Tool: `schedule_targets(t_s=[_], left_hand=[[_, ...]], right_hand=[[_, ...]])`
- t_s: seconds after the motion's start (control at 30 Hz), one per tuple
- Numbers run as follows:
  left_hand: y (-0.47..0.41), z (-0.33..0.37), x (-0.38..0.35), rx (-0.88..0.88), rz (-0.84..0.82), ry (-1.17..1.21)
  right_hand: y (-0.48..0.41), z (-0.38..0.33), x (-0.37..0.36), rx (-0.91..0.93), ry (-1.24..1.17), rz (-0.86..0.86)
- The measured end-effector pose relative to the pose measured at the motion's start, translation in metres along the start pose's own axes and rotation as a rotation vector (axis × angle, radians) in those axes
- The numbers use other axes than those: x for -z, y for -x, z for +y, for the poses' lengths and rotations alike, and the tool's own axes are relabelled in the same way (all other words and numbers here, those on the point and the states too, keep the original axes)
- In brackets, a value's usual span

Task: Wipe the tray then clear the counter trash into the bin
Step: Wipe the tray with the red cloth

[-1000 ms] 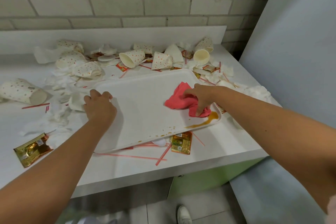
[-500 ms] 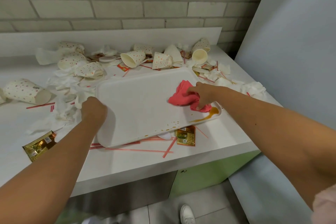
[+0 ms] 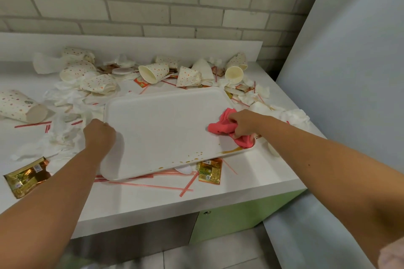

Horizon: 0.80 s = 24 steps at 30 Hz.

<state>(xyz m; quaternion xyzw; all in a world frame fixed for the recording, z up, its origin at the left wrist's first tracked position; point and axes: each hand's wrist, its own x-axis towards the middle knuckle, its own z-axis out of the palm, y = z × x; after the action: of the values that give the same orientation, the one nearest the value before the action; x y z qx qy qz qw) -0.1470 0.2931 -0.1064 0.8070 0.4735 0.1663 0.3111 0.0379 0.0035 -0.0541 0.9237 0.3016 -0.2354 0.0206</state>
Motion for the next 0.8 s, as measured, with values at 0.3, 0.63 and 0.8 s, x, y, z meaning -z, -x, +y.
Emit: schedule_targets(t_s=[0.3,0.63,0.8], left_hand=[[0.003,0.002,0.001,-0.007,0.008,0.020],[0.003,0.001,-0.001,-0.023,0.015,-0.008],[0.004,0.000,0.002,-0.013,-0.003,0.043]], right_hand=[[0.002,-0.015,-0.014,-0.033,-0.181,0.059],[0.011,-0.032,0.011,-0.064,-0.111,0.074],[0.020,-0.029,0.030,0.342,0.239,-0.106]])
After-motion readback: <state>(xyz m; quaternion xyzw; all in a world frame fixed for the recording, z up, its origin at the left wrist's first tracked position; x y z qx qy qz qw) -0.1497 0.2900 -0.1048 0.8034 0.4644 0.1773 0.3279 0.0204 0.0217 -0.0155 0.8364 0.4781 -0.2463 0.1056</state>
